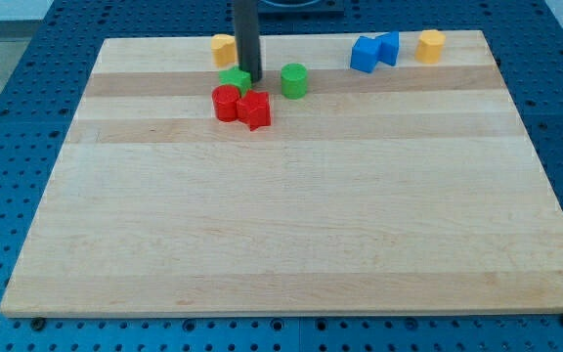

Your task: Move the green circle closer to red star

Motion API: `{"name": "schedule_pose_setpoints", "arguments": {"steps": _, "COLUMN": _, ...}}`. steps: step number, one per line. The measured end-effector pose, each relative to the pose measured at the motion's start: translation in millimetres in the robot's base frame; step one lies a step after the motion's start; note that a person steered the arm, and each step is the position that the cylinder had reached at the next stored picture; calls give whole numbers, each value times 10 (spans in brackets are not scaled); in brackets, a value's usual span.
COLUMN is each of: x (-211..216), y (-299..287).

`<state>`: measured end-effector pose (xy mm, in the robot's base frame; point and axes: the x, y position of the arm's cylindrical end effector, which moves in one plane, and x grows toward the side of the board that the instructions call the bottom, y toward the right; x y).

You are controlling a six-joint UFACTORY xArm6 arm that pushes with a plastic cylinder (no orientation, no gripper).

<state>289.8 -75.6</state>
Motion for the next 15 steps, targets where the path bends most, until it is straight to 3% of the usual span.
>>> {"name": "schedule_pose_setpoints", "arguments": {"steps": 2, "x": 155, "y": -107}}
{"name": "schedule_pose_setpoints", "arguments": {"steps": 5, "x": -71, "y": 767}}
{"name": "schedule_pose_setpoints", "arguments": {"steps": 10, "x": 97, "y": 2205}}
{"name": "schedule_pose_setpoints", "arguments": {"steps": 11, "x": 97, "y": 2170}}
{"name": "schedule_pose_setpoints", "arguments": {"steps": 14, "x": 504, "y": 948}}
{"name": "schedule_pose_setpoints", "arguments": {"steps": 15, "x": 517, "y": 903}}
